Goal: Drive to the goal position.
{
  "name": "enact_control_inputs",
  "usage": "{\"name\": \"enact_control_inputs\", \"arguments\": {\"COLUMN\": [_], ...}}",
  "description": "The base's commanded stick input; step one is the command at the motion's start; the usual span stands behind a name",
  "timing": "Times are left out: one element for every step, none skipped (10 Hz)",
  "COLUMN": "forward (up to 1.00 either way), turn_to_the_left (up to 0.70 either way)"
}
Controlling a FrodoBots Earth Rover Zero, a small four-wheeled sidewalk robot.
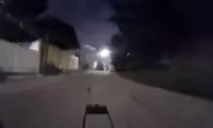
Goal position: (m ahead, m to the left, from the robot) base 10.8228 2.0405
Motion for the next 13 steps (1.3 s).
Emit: {"name": "enact_control_inputs", "arguments": {"forward": [1.00,1.00,1.00,1.00,1.00,1.00,1.00,1.00,1.00,1.00,1.00,1.00,1.00], "turn_to_the_left": [0.00,0.00,0.00,0.00,0.00,0.00,0.00,0.00,0.00,0.00,0.00,0.00,0.00]}}
